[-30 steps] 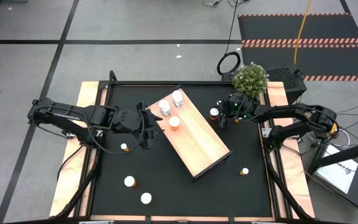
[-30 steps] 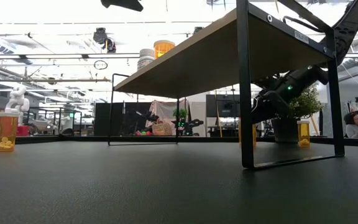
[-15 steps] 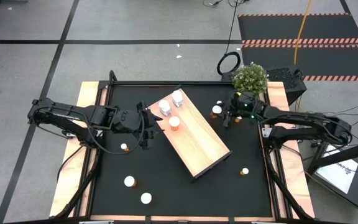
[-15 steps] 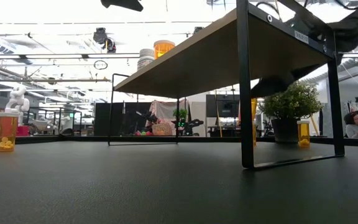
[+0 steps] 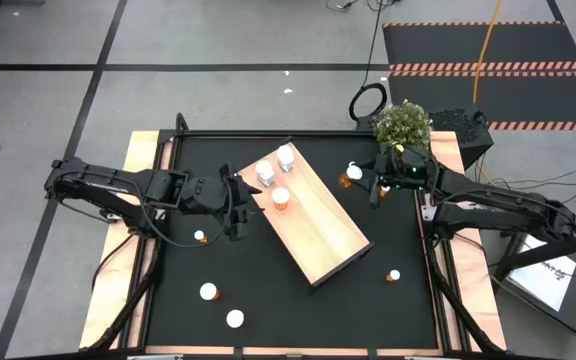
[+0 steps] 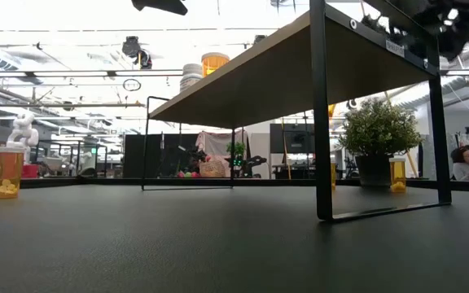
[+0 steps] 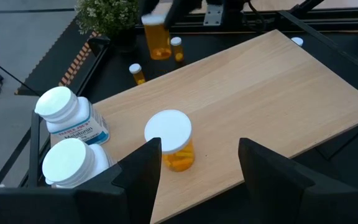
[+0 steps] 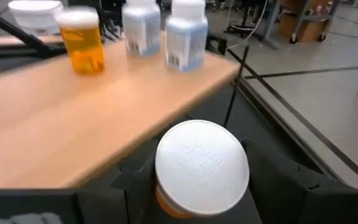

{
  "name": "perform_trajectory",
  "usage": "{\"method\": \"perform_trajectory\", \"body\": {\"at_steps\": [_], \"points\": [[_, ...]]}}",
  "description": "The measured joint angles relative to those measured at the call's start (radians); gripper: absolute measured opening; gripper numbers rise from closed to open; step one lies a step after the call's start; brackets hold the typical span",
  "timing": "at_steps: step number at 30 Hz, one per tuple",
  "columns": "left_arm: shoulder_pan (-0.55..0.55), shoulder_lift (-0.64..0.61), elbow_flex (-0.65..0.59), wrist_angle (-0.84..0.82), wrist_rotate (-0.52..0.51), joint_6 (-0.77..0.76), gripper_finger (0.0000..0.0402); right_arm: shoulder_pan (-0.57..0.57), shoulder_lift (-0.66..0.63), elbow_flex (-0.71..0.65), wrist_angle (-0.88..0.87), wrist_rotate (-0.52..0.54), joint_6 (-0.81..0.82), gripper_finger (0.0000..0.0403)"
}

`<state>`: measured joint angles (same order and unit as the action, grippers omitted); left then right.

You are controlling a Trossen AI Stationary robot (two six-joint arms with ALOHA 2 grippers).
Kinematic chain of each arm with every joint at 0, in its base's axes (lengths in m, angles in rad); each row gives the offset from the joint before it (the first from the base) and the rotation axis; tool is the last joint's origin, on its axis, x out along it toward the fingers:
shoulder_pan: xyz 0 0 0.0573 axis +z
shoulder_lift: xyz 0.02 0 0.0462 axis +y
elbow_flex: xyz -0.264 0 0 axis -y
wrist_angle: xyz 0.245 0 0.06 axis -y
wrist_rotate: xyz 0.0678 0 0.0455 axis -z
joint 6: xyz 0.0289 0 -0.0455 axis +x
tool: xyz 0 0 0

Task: Pick and place medicine bottles onto shelf by color
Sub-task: Put the top orange capsule bottle on the shelf aligned with the orange capsule bottle

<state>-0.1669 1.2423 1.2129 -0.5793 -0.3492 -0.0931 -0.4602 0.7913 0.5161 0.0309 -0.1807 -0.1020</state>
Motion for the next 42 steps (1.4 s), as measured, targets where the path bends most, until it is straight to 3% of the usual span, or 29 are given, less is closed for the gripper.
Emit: {"method": "perform_trajectory", "body": {"at_steps": [7,24,34,42], "points": [[-0.006,0.0,0.0,-0.005,0.0,0.001,0.0214,0.032,0.102,0.266,-0.186,0.028,-0.025,0.0212],[-0.014,0.0,0.0,-0.107,0.001,0.004,0.0214,0.113,0.565,0.928,-0.608,0.028,-0.16,0.0212],[-0.014,0.0,0.0,-0.126,0.001,0.035,0.0214,0.133,0.665,1.235,-0.856,0.028,-0.2,0.0212],[-0.014,0.0,0.0,-0.127,0.001,0.035,0.0214,0.133,0.673,1.328,-0.909,-0.009,-0.24,0.0212]]}}
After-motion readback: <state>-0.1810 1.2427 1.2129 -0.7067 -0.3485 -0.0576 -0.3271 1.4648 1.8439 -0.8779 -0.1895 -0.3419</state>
